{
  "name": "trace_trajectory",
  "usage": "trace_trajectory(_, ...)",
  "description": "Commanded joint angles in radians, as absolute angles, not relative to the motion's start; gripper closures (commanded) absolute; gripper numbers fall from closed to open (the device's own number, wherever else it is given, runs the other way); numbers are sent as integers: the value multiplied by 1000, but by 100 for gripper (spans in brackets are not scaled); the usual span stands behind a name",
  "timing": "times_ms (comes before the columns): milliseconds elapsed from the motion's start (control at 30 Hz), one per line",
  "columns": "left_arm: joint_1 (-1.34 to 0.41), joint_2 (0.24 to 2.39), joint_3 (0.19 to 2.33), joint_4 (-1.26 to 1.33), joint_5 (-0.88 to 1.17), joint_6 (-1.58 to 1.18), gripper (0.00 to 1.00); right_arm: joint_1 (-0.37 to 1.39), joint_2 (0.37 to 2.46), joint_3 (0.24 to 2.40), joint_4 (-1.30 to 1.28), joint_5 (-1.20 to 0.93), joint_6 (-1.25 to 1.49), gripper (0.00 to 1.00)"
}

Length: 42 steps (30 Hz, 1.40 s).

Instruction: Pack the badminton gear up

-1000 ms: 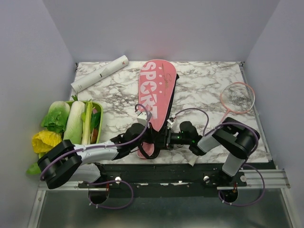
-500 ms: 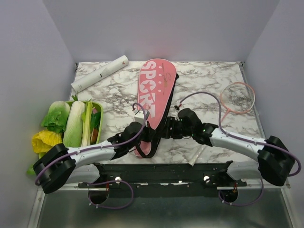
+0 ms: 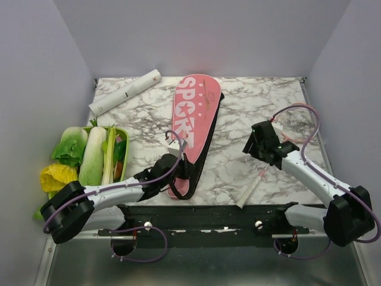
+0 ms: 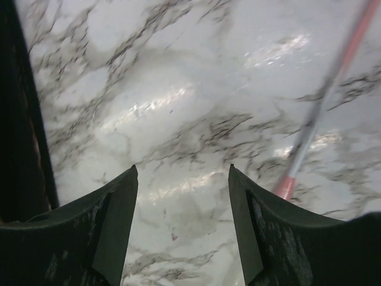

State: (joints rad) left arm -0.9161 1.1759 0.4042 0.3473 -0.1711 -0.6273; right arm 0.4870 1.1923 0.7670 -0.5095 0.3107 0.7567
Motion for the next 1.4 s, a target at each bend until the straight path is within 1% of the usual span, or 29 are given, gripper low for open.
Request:
trace_trajectory(0, -913, 1143, 387, 403, -127, -653, 100, 346, 1207, 810, -577, 422, 733, 29)
trace_trajectory(267, -913, 1118, 387, 388, -129, -644, 100, 192, 1308, 804, -581, 443, 778, 29)
trace_trajectory(400, -913, 1104, 382, 385, -127, -637, 100, 89, 1371, 804, -555, 394, 755, 30)
trace_trajectory(700, -913, 1127, 385, 413, -121, -621, 100, 45, 1497, 824, -485, 348, 686, 32)
trace_trajectory(800, -911, 1138, 390, 420, -115, -620, 100, 41, 1558, 844, -468, 307, 663, 34)
trace_trajectory(900, -911, 1149, 390, 425, -112, -623, 100, 41, 1594, 847, -453, 281, 661, 43)
trace_trajectory(1000, -911, 1154, 385, 428, -110, -624, 100, 40, 1589, 847, -440, 270, 649, 58)
trace_trajectory(1033, -911, 1154, 382, 426, -110, -623, 100, 40, 1589, 845, -442, 267, 646, 72)
trace_trajectory(1100, -911, 1155, 382, 425, -117, -624, 100, 40, 1586, 845, -442, 267, 641, 84)
trace_trajectory(1133, -910, 1155, 380, 426, -117, -621, 100, 40, 1583, 839, -439, 265, 641, 94)
trace_trajectory(1167, -911, 1154, 380, 422, -120, -621, 100, 41, 1579, 836, -439, 259, 635, 99)
trace_trajectory(1300, -908, 1149, 387, 408, -124, -618, 100, 41, 1542, 815, -417, 218, 603, 100)
trace_trajectory(1367, -908, 1146, 400, 397, -126, -614, 100, 49, 1464, 784, -400, 186, 591, 99)
